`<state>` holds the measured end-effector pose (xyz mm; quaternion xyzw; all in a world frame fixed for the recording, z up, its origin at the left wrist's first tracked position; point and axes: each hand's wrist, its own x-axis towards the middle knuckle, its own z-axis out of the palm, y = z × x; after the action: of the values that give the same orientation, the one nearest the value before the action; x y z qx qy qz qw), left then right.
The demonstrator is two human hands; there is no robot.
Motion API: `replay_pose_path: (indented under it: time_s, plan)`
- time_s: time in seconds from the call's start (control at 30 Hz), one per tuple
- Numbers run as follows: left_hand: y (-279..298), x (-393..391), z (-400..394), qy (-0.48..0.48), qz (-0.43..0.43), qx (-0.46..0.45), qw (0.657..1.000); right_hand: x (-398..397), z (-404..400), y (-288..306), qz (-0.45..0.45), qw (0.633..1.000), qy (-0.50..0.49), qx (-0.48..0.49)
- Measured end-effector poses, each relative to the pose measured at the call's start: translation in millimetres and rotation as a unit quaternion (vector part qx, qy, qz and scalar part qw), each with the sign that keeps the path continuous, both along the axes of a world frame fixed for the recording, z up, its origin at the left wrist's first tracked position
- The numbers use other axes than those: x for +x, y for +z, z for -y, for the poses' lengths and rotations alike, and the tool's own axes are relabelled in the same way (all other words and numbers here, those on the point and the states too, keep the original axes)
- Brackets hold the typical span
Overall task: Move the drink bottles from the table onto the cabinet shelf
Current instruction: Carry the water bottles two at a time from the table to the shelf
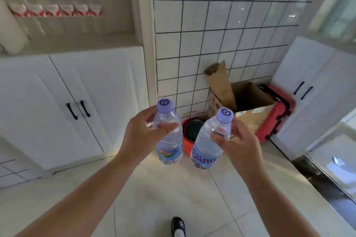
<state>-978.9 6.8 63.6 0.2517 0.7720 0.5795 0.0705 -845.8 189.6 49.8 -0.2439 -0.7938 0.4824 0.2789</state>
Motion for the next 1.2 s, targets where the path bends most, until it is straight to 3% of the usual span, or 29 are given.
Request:
replay_pose_path:
  time_s: [0.57, 0.93, 1.2]
  plan:
    - [24.6, -245.6, 65.2, 0.27, 0.004, 0.064, 0.961, -356.2, 20.6, 14.0, -0.007, 0.968, 0.249, -0.02]
    - [62.2, -446.1, 159.4, 0.245, -0.032, 0.093, 0.965, -558.9, 114.6, 51.2, -0.083, 0.961, 0.265, 0.002]
    - [91.4, -550.5, 201.2, 0.235, -0.054, 0.126, 0.962, -669.1, 170.2, 85.8, -0.113, 0.947, 0.301, -0.001]
